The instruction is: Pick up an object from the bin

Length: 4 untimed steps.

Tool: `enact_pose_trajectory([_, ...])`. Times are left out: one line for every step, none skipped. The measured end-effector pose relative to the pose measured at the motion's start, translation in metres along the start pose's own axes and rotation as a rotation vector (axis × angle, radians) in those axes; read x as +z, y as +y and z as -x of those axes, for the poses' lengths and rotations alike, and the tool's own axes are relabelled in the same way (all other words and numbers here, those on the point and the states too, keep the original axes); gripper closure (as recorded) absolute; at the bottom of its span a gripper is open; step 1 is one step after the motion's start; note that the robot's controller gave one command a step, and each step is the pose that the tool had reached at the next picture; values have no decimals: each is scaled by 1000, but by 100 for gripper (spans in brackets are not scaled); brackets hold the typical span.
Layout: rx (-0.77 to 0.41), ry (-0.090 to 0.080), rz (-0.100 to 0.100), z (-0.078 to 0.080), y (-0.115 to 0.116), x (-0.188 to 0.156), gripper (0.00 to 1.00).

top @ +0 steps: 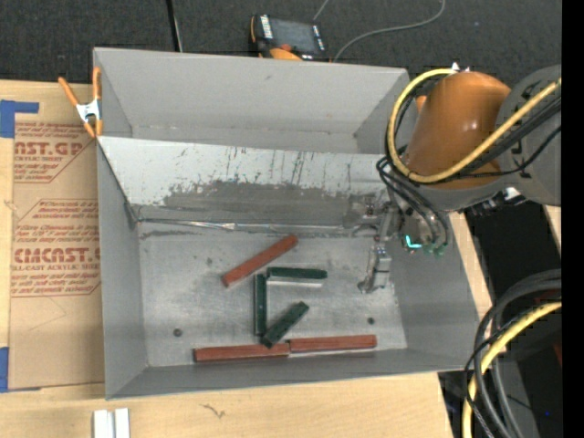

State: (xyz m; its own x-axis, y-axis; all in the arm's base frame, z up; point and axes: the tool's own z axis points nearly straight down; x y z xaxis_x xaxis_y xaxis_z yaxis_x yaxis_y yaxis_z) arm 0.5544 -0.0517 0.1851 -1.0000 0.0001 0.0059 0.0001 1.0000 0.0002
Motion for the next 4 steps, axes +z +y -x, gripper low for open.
enact_pose_trajectory([115,-2,2,34,0,120,0])
enact_pose_trajectory([-91,-5,2,-10,62,116,0])
enact_pose_trajectory([-89,-7,0,-9,60,115,100])
enact_pose_trajectory([-241,-18,0,19,120,-66,100])
